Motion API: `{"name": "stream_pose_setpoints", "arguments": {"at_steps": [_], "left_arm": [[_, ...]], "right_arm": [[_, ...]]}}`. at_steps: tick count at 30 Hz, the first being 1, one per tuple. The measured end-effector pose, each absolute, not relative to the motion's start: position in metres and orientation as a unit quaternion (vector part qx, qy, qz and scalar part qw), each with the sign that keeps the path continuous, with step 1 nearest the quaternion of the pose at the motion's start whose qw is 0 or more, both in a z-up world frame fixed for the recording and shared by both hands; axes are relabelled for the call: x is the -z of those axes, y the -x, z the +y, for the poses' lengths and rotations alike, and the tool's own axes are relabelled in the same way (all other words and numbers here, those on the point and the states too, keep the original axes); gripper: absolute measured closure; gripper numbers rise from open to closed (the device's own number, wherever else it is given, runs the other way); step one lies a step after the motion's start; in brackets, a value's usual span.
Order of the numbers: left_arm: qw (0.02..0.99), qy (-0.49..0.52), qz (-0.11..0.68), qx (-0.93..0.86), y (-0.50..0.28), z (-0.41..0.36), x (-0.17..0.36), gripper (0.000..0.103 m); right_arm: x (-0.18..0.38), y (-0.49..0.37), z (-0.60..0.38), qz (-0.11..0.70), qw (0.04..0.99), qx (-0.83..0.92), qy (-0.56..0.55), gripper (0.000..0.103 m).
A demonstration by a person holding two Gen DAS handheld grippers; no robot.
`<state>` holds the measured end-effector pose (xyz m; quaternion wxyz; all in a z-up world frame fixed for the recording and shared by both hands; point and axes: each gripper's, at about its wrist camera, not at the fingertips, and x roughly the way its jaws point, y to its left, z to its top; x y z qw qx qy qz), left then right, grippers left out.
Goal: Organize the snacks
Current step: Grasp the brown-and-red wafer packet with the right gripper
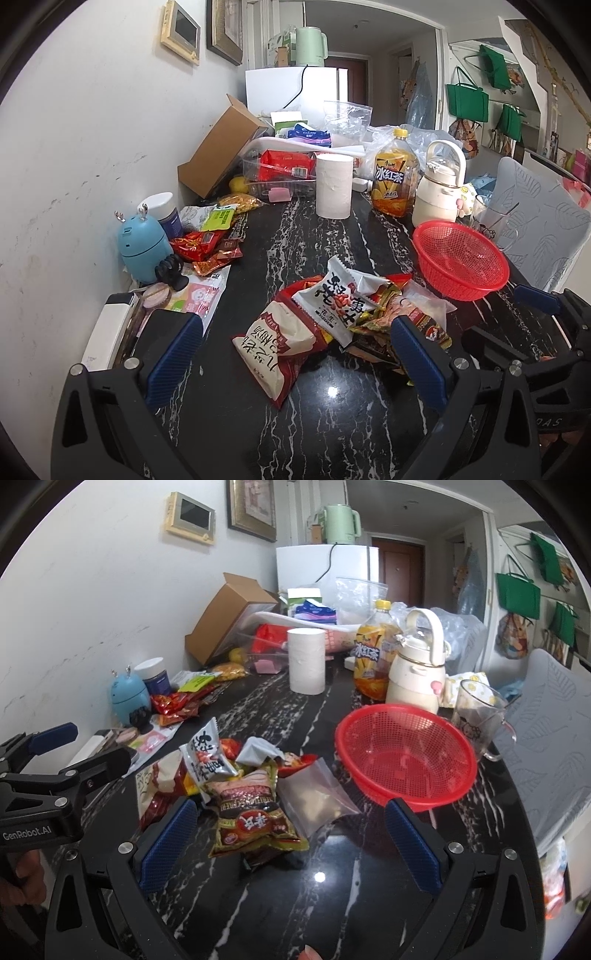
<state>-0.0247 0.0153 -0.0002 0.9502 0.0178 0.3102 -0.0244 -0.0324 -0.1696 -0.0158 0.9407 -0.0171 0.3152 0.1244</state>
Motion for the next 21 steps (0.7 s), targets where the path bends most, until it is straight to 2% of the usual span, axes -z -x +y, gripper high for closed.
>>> {"name": "stream_pose_setpoints", "arguments": {"at_steps": [16, 20, 21], "left_arm": [[0.937, -0.003, 0.349, 0.004, 0.01, 0.044, 0.033, 0.0], [0.933, 0.007, 0.36, 0.005, 0.006, 0.05, 0.041, 0.0], [0.932, 0.008, 0.362, 0.005, 0.005, 0.051, 0.043, 0.0]], "right_arm": [[0.053, 0.005, -0.138, 0.339, 0.922, -0.185, 0.02, 0.003], [0.06, -0.005, -0.134, 0.346, 0.92, -0.183, 0.023, 0.008], [0.062, -0.008, -0.133, 0.348, 0.919, -0.182, 0.024, 0.012]]}}
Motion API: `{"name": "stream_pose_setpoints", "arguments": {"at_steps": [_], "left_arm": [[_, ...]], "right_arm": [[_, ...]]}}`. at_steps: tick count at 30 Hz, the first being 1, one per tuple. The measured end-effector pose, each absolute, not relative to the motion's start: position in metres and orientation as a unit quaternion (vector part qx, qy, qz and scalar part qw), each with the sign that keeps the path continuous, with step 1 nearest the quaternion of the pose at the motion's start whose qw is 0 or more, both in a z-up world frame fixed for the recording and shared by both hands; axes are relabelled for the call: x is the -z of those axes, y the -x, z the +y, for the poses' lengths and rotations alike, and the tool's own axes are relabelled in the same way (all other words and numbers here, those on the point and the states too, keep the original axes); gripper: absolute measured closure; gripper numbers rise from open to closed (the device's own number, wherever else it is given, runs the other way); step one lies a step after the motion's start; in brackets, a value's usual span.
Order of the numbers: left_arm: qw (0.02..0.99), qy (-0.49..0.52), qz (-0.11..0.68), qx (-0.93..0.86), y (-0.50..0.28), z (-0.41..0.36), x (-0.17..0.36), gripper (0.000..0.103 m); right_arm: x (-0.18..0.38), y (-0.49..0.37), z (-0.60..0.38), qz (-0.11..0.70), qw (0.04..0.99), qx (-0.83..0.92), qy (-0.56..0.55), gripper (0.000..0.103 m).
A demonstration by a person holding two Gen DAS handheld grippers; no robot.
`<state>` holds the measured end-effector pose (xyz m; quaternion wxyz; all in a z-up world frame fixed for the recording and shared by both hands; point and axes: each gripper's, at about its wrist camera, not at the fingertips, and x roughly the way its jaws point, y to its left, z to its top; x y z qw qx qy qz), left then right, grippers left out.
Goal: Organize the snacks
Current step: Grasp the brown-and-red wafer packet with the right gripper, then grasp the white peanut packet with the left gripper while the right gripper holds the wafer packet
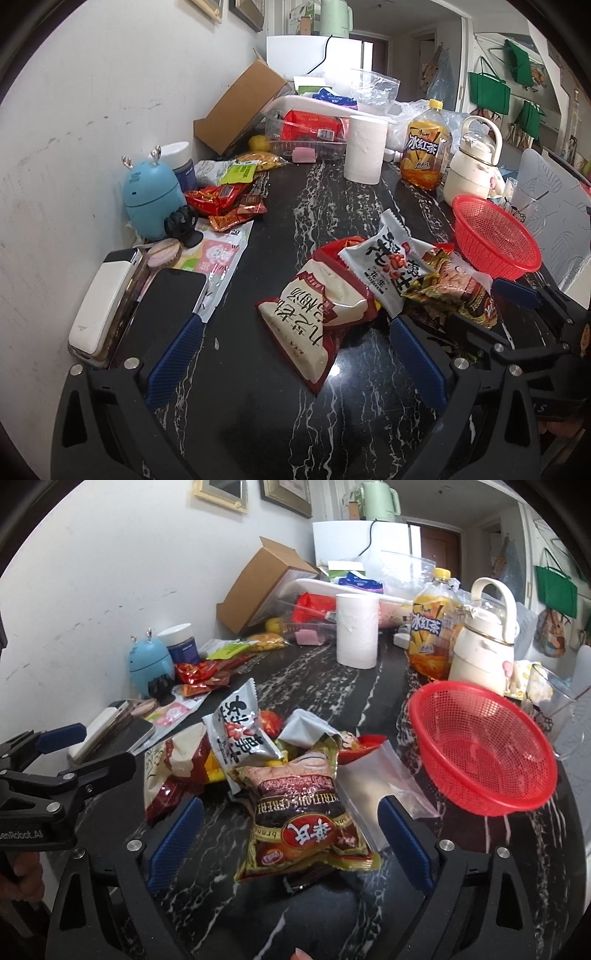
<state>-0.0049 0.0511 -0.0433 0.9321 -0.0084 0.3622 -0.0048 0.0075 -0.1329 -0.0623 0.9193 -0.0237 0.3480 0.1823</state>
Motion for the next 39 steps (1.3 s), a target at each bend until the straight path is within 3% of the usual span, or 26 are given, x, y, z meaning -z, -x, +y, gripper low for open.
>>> {"name": "stream_pose_setpoints", "arguments": {"at_steps": [4, 6, 9, 39], "left_arm": [[0.928, 0.014, 0.371, 0.005, 0.003, 0.054, 0.05, 0.0], [0.927, 0.017, 0.376, 0.008, 0.002, 0.054, 0.053, 0.0], [0.925, 0.018, 0.379, 0.012, 0.002, 0.053, 0.055, 0.0], [0.921, 0.016, 0.373, 0.106, -0.023, 0.004, 0.044, 0.0]], "right_arm": [[0.07, -0.016, -0.133, 0.362, 0.913, -0.187, 0.019, 0.026], [0.072, -0.017, -0.134, 0.364, 0.913, -0.181, 0.022, 0.041], [0.07, -0.013, -0.139, 0.354, 0.915, -0.191, 0.012, 0.056], [0.028, 0.014, -0.187, 0.307, 0.936, -0.168, -0.021, 0.059]]}}
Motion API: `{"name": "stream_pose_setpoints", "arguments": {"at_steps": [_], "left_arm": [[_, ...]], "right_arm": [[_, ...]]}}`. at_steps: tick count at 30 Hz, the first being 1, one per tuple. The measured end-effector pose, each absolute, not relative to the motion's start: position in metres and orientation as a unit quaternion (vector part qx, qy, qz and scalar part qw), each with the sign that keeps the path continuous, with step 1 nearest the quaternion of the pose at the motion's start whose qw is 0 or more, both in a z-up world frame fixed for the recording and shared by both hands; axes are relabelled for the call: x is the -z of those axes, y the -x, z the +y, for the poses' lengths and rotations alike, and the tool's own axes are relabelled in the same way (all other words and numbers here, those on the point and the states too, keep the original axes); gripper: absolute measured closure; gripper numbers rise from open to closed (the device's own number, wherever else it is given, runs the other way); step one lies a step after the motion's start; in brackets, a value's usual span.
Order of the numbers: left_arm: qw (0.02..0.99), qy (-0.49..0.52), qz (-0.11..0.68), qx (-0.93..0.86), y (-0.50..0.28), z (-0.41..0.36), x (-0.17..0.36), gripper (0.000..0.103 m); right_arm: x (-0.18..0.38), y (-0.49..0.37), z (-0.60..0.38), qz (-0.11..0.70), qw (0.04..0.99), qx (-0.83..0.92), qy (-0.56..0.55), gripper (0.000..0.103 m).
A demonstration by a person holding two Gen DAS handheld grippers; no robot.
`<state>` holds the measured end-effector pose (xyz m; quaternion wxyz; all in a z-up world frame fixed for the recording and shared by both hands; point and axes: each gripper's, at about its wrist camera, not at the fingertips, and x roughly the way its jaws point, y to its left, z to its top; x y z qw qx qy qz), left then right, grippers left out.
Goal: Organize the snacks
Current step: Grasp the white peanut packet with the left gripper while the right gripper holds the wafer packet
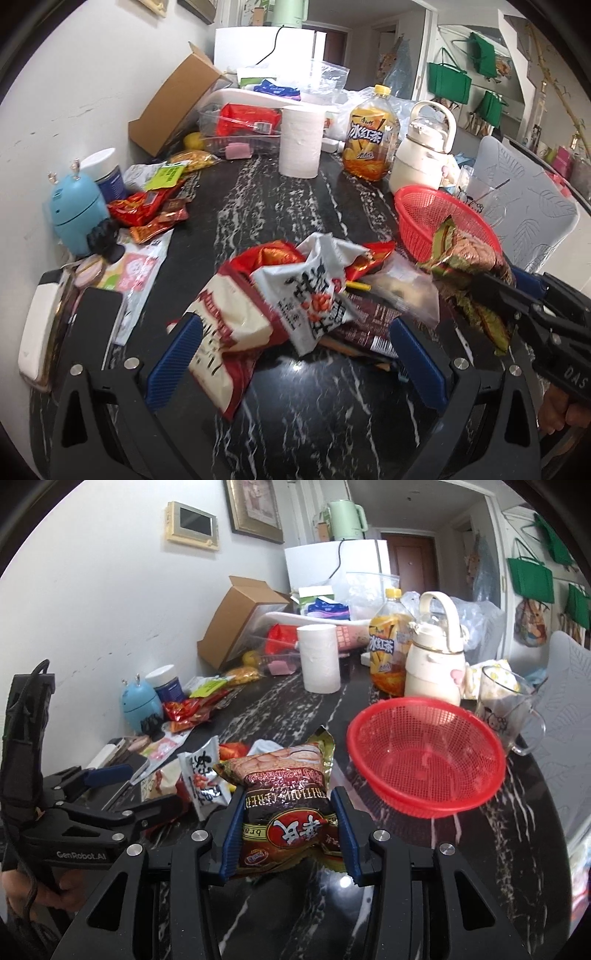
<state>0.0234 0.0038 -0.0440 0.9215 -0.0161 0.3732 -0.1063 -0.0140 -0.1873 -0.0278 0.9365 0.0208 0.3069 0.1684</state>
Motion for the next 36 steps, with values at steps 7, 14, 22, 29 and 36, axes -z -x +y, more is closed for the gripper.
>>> {"name": "stream_pose_setpoints", "arguments": {"at_steps": [7, 14, 22, 29, 36], "left_arm": [[0.915, 0.041, 0.38, 0.129, -0.045, 0.001, 0.054, 0.019], [0.914, 0.036, 0.382, 0.132, -0.061, -0.006, 0.063, 0.027], [0.92, 0.01, 0.371, 0.129, -0.069, -0.011, 0.062, 0.048], [0.902, 0.012, 0.403, 0.155, -0.081, -0.019, 0.072, 0.048], [0.91, -0.016, 0.394, 0.128, -0.08, -0.025, 0.074, 0.056]], "right_arm": [[0.031, -0.002, -0.192, 0.306, 0.935, -0.177, -0.034, 0.059], [0.035, -0.02, -0.198, 0.304, 0.938, -0.162, -0.038, 0.059], [0.044, -0.038, -0.203, 0.317, 0.933, -0.164, -0.047, 0.059], [0.051, -0.047, -0.206, 0.328, 0.929, -0.166, -0.053, 0.059], [0.054, -0.049, -0.209, 0.329, 0.928, -0.165, -0.056, 0.059]]}}
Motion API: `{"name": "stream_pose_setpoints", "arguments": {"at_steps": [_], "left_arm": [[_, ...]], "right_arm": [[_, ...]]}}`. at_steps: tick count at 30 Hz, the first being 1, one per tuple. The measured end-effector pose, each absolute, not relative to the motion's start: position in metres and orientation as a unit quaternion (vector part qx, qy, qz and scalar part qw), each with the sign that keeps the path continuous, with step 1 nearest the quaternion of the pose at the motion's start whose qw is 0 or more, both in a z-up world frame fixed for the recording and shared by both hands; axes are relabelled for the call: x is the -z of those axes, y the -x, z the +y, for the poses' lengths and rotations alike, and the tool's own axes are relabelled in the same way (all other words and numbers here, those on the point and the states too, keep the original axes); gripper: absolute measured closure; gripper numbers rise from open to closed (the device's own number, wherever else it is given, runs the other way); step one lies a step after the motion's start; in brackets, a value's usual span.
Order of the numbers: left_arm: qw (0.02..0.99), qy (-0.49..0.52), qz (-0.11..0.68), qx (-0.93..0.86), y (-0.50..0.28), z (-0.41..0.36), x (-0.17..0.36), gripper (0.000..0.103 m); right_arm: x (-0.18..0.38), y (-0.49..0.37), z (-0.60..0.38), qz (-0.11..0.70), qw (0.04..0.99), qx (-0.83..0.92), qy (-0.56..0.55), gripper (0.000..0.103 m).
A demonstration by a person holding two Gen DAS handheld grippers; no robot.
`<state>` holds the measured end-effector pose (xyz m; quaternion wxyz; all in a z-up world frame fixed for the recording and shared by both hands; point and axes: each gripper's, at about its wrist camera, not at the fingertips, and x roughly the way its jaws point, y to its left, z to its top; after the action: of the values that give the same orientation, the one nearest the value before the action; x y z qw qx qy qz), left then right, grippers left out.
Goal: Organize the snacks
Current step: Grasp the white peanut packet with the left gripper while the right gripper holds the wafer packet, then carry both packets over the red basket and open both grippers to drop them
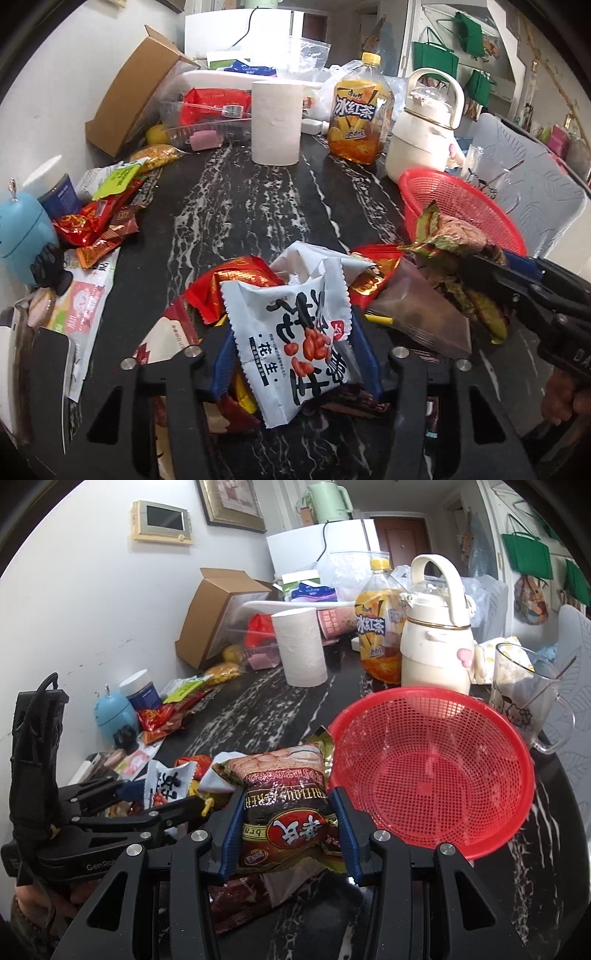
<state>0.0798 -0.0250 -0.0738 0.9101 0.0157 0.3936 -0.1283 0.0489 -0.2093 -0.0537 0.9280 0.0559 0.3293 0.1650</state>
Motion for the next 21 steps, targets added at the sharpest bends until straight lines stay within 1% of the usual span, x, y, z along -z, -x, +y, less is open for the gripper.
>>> {"name": "stream_pose_setpoints", "arguments": {"at_steps": [1, 4, 10, 21], "left_arm": [[0.912, -0.014, 0.389, 0.13, -0.079, -0.025, 0.072, 0.064], [0.911, -0.005, 0.389, 0.138, -0.078, -0.022, 0.069, 0.069], [0.91, 0.0, 0.386, 0.149, -0.073, -0.022, 0.062, 0.069], [0.924, 0.0, 0.346, 0.165, -0.061, -0.022, 0.017, 0.069]], "right_arm": [[0.054, -0.049, -0.209, 0.329, 0.928, -0.165, -0.056, 0.059], [0.053, -0.047, -0.21, 0.328, 0.928, -0.166, -0.056, 0.059], [0.05, -0.046, -0.21, 0.326, 0.928, -0.171, -0.06, 0.059], [0.027, -0.036, -0.206, 0.315, 0.929, -0.183, -0.061, 0.059]]}}
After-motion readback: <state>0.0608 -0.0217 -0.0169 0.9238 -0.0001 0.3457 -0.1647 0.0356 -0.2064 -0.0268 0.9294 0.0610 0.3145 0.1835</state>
